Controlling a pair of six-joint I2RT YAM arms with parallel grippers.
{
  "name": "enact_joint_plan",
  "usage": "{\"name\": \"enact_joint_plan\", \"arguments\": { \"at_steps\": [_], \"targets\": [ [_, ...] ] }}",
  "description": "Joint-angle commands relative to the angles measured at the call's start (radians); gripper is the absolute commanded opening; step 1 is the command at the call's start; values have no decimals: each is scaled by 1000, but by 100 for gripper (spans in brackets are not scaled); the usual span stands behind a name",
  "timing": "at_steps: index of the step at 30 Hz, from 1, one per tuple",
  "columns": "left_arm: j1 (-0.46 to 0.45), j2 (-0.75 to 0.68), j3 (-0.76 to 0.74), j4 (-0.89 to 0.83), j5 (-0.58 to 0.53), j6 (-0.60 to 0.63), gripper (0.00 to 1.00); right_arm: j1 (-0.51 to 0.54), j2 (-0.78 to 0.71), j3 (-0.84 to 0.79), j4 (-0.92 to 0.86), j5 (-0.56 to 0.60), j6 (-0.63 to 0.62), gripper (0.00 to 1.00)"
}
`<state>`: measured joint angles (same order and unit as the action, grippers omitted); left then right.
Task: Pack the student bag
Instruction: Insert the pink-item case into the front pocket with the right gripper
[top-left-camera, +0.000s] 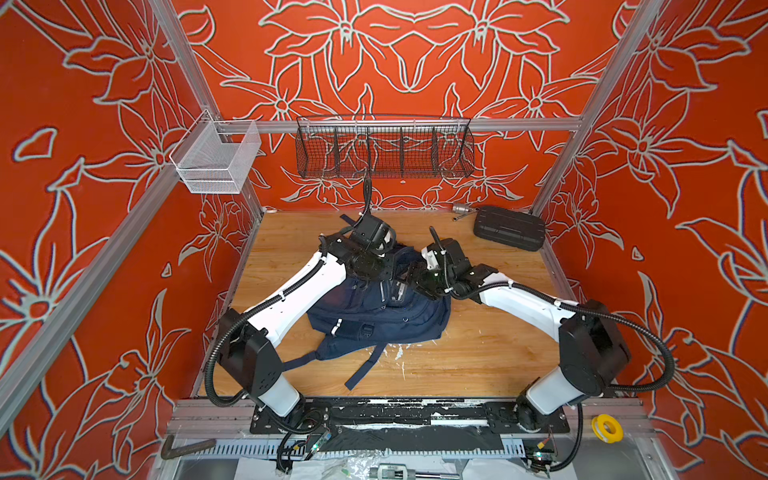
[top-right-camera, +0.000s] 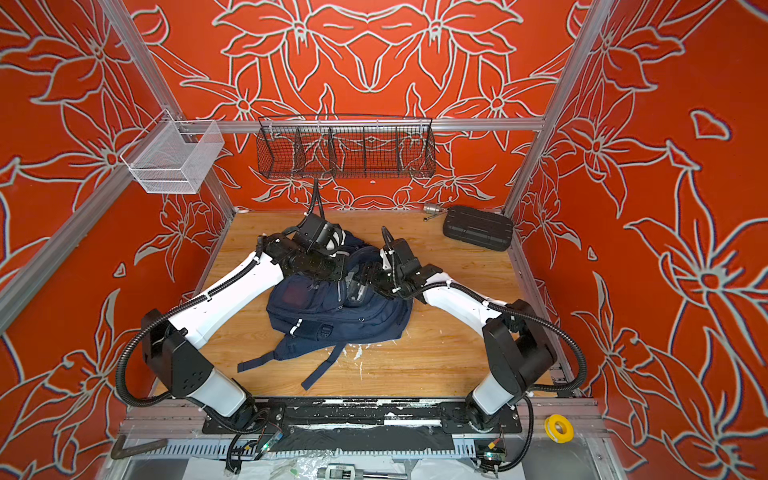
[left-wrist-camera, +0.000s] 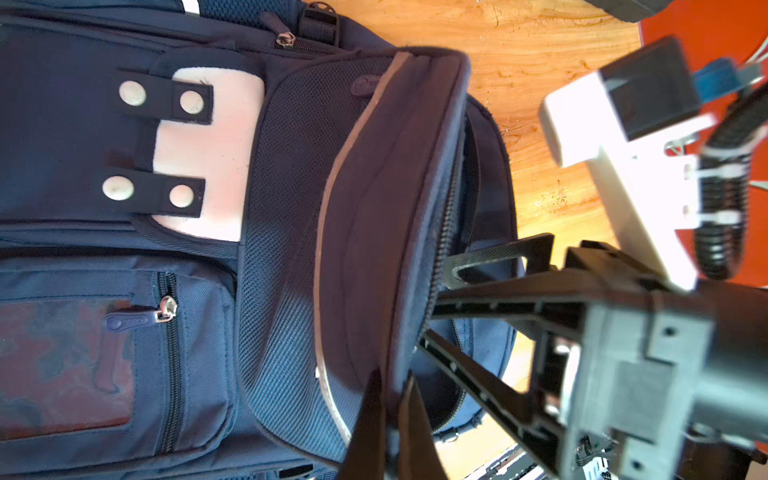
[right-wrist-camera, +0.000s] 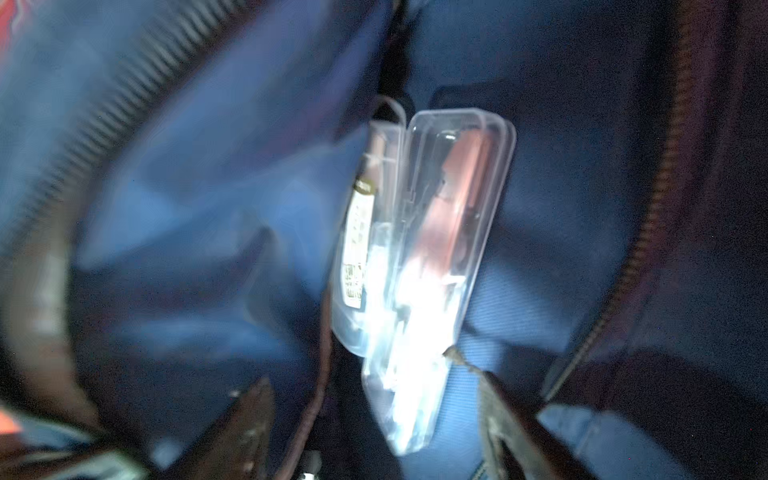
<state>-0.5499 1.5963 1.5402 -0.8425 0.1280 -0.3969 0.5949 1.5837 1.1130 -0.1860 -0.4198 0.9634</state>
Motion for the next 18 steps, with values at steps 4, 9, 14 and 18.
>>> {"name": "enact_joint_plan", "arguments": {
  "at_steps": [4, 9, 14, 18],
  "targets": [
    [7, -36, 5, 38, 2, -12, 0, -5, -49, 71, -117, 120, -86, 89],
    [-8, -32, -1, 45, 3, -12, 0, -19, -188, 32, -186, 236, -215, 88],
    [-48, -28, -3, 89, -3, 38, 28, -60, -329, -39, -266, 328, -330, 97],
    [-72, -44, 19, 64, -54, 192, 51, -84, -405, -120, -278, 360, -340, 97]
  ]
}}
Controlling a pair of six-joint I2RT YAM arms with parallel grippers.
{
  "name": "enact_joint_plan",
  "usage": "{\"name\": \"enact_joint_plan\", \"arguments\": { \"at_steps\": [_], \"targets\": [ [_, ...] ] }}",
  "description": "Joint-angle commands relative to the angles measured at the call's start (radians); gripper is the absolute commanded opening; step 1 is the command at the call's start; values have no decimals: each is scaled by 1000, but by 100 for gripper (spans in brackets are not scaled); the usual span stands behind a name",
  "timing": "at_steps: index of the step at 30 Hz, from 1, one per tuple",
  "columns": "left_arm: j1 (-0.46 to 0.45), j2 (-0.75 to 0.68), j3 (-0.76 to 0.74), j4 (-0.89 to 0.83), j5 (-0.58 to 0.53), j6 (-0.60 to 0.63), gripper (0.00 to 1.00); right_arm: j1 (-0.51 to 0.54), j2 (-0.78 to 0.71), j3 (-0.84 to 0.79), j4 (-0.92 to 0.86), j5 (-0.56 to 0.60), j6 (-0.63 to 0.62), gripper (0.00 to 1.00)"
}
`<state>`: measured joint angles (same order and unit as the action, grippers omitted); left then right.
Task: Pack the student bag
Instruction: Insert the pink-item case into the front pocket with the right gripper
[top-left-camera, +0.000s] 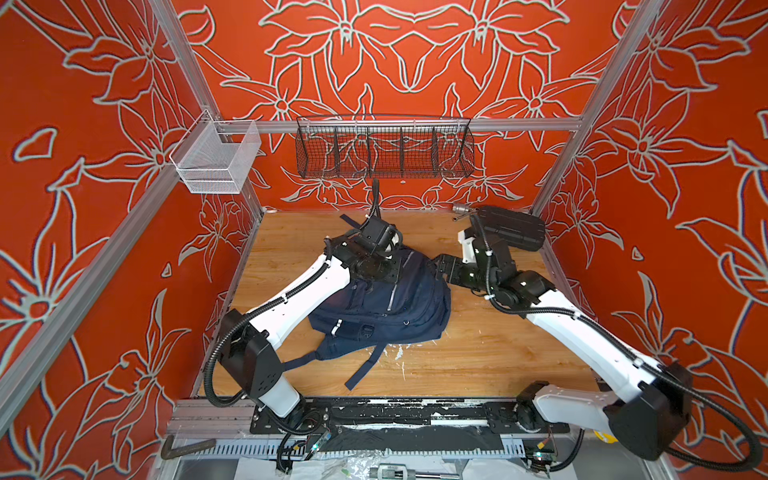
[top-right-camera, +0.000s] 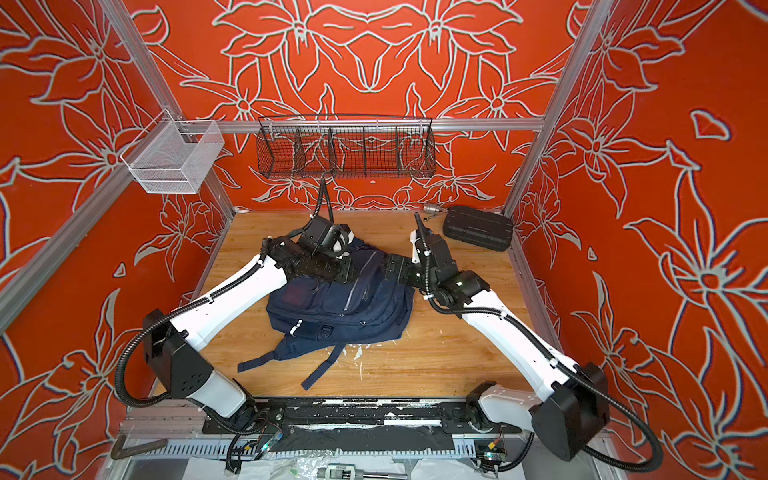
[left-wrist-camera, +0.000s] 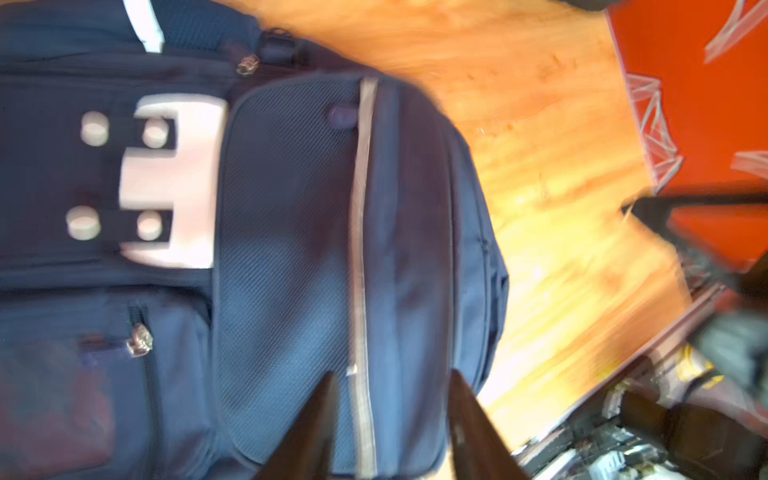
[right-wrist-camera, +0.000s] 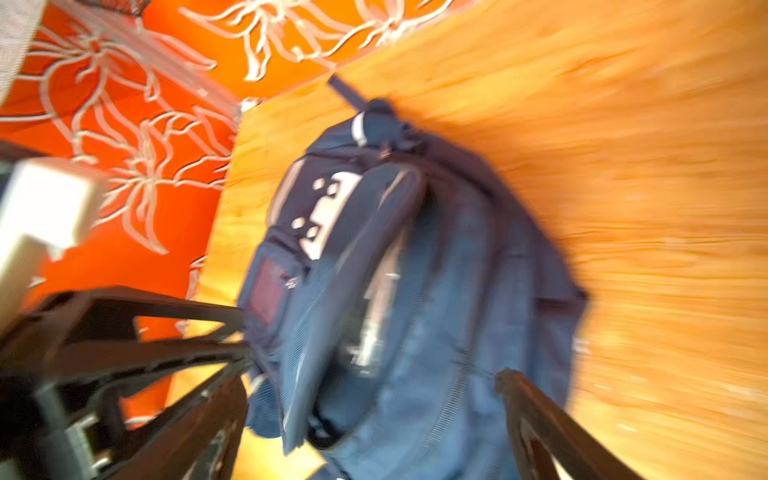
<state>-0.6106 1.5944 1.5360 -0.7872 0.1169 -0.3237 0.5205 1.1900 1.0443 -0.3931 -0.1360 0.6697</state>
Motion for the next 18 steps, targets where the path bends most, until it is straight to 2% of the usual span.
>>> {"name": "enact_joint_plan", "arguments": {
  "at_steps": [1, 7, 12, 18],
  "targets": [
    [-13, -55, 17, 4, -60, 167, 55, -10, -19, -62, -76, 74, -47, 97],
    [-10, -159, -111, 22, -234, 479, 99, -11, -18, -92, -59, 27, -33, 97],
    [1, -198, -222, 51, -328, 663, 97, -11, -15, -115, -35, -6, -12, 96],
    [19, -215, -364, 120, -267, 876, 97, -10, 19, -140, 11, -78, 32, 93]
  ]
}}
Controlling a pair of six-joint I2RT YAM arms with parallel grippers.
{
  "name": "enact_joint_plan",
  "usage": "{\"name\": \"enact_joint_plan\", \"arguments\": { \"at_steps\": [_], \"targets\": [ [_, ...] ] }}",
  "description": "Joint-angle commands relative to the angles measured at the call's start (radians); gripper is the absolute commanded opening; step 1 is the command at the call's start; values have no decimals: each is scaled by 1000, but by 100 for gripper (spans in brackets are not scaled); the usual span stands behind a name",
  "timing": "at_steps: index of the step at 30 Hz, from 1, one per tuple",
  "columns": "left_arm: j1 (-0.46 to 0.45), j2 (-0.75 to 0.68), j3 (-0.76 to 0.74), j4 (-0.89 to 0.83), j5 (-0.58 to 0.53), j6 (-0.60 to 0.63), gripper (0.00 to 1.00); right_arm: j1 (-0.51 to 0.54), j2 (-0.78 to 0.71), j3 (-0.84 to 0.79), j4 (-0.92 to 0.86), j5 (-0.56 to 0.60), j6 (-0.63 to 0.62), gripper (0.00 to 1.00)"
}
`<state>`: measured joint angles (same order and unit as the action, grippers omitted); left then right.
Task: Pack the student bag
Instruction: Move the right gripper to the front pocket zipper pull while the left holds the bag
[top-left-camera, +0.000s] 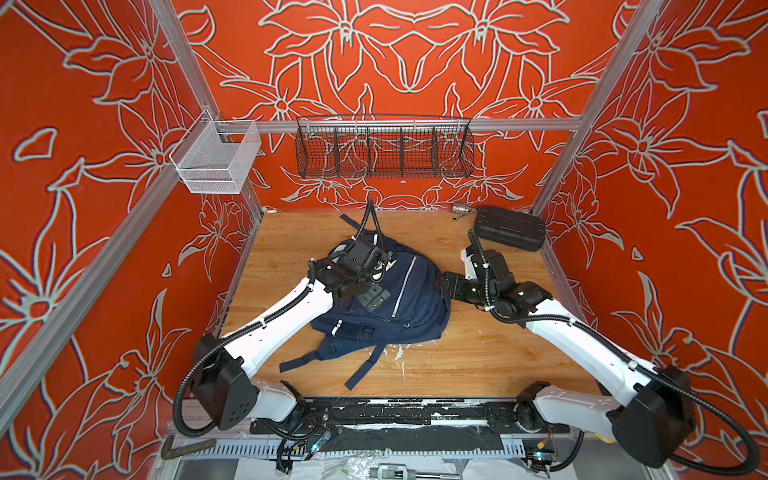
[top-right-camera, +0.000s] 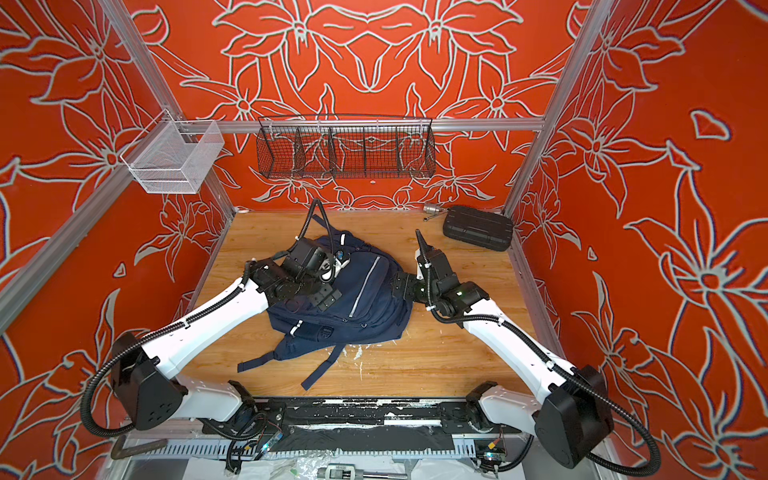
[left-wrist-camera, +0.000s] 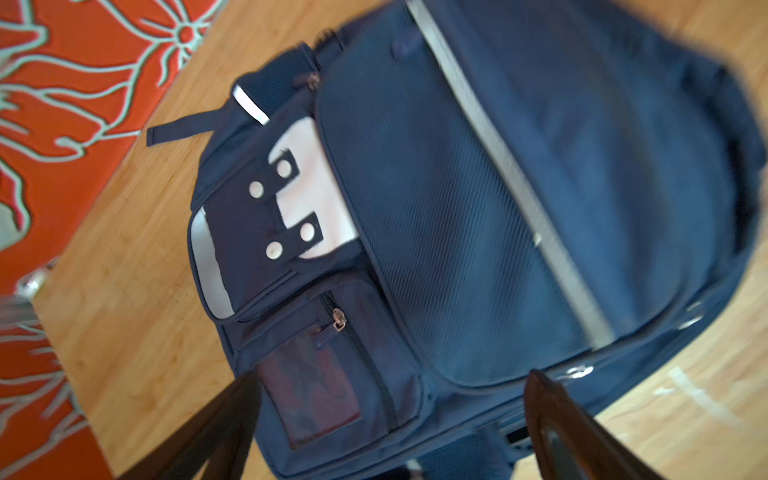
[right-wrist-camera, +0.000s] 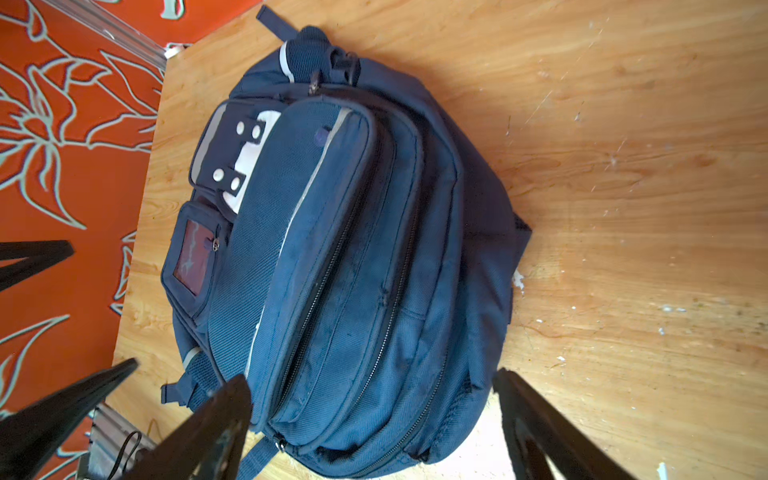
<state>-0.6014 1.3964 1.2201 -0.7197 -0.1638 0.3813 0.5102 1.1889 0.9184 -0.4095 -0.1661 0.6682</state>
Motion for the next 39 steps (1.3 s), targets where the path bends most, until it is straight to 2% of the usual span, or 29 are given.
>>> {"name": "enact_joint_plan", "arguments": {
  "at_steps": [1, 3, 6, 8, 11, 13, 21, 25, 33, 35, 36, 39],
  "targets": [
    [14, -33, -86, 85, 50, 215, 98, -1, 27, -12, 28, -49, 37, 93],
    [16, -70, -164, 144, 119, 321, 100, 0, 31, -10, 32, -49, 32, 92],
    [17, -115, -236, 211, 204, 445, 95, -1, 32, -4, 31, -48, 10, 92],
    [16, -112, -236, 200, 241, 486, 90, -1, 34, 0, 24, -44, 1, 92],
    [17, -89, -263, 204, 227, 569, 84, -1, 33, 1, 27, -49, -15, 91],
    [21, -80, -313, 286, 182, 624, 83, -2, 32, -5, 36, -50, -21, 90],
    [63, -44, -416, 475, 158, 804, 78, -2, 36, 0, 36, -67, -55, 89],
    [96, -46, -432, 548, 168, 829, 75, 0, 30, -8, 39, -72, -65, 89],
    [82, -17, -420, 529, 263, 816, 69, 0, -1, -66, 133, -102, -116, 87],
    [69, -13, -425, 536, 271, 809, 59, 0, -15, -85, 159, -105, -130, 86],
    [66, -11, -419, 532, 273, 797, 49, -1, -22, -92, 168, -103, -134, 86],
    [59, -12, -373, 471, 274, 747, 9, -1, -45, -102, 169, -95, -164, 83]
  ]
}}
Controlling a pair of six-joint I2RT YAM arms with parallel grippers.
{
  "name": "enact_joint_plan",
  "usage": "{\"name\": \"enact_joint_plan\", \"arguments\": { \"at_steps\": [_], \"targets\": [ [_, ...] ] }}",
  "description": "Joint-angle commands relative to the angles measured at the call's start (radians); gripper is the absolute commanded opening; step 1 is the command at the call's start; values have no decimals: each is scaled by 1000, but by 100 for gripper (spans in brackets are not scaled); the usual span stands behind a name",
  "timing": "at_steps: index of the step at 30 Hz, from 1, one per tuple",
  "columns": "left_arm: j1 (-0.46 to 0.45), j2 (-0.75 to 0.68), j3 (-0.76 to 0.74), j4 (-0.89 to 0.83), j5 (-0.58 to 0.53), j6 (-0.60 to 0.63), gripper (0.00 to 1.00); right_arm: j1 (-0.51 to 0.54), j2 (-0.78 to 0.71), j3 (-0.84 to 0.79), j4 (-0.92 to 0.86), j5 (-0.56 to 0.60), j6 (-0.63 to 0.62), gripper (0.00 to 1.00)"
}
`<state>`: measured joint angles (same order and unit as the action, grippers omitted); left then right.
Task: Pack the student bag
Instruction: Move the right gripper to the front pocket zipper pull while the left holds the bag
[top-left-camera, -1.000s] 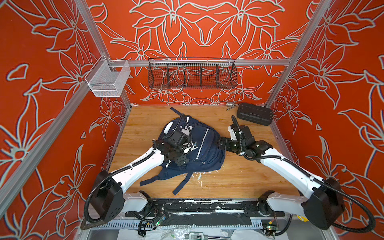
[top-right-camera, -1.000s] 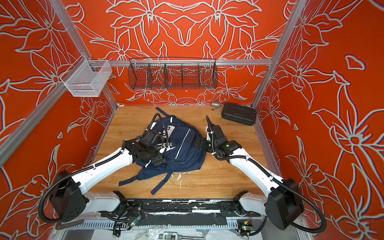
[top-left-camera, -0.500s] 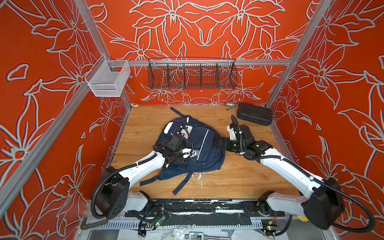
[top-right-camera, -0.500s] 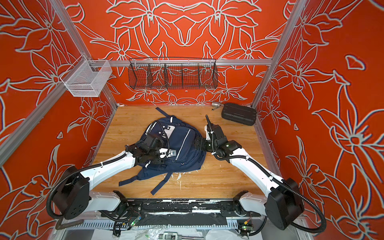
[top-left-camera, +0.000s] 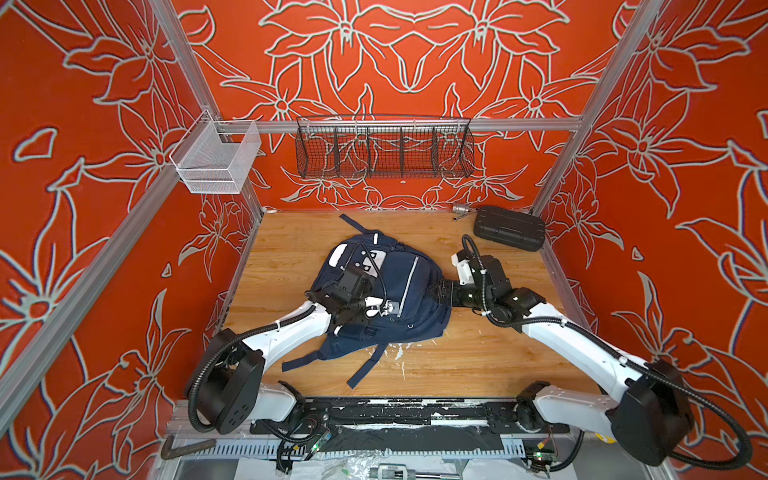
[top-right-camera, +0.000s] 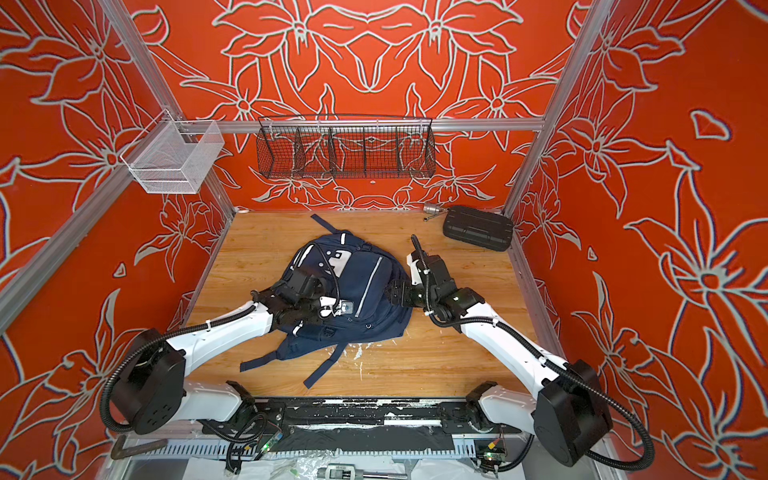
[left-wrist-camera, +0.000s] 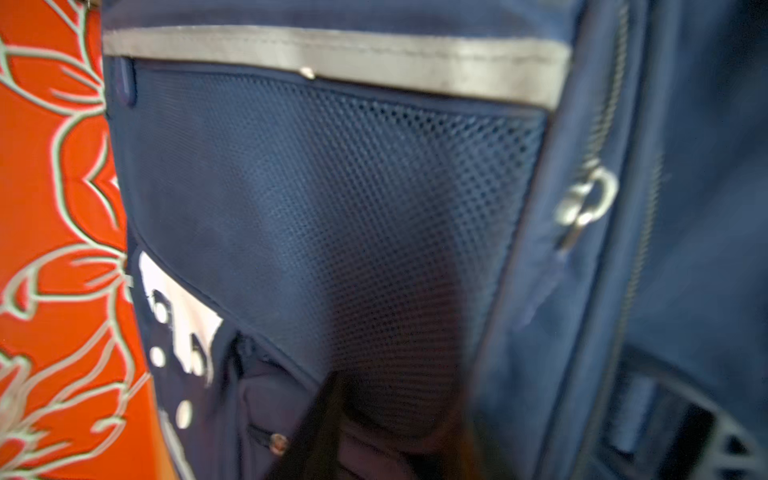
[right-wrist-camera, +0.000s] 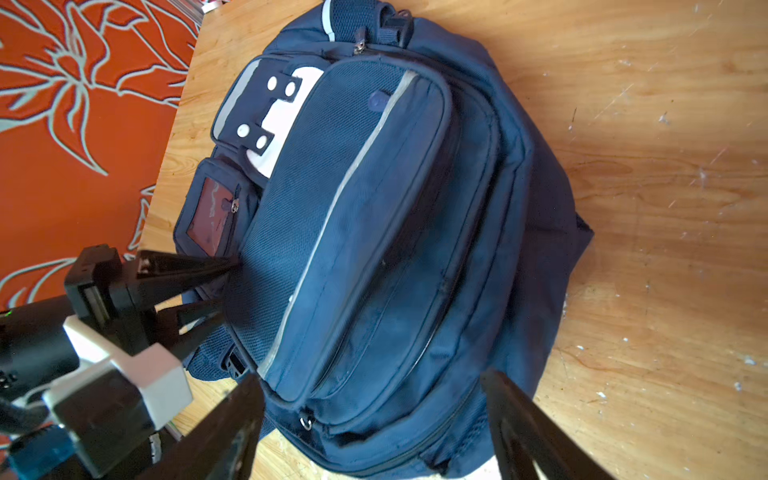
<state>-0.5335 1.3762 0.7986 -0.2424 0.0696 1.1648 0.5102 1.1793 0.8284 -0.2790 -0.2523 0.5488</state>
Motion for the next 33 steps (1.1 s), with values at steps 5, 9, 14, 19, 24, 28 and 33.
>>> {"name": "enact_joint_plan", "arguments": {
  "at_steps": [5, 9, 14, 19, 24, 28, 33],
  "targets": [
    [-37, 0, 180, -189, 66, -207, 0, -1, -90, -33, 33, 1, -157, 75],
    [-86, 31, 287, -277, 28, -430, 0, 0, -143, -41, 4, 16, -259, 65],
    [-113, 89, 375, -319, 15, -652, 0, 5, -210, -89, 48, -21, -327, 40],
    [-126, 96, 398, -324, 29, -748, 0, 58, -224, -135, 89, 16, -305, 31],
    [-130, 87, 426, -325, 97, -808, 0, 214, -227, -190, 203, 167, -361, 36],
    [-135, 125, 481, -347, 112, -870, 0, 306, -196, -254, 383, 293, -426, 38],
    [-163, 163, 535, -378, 108, -938, 0, 377, -143, -242, 477, 389, -484, 38]
  ]
}}
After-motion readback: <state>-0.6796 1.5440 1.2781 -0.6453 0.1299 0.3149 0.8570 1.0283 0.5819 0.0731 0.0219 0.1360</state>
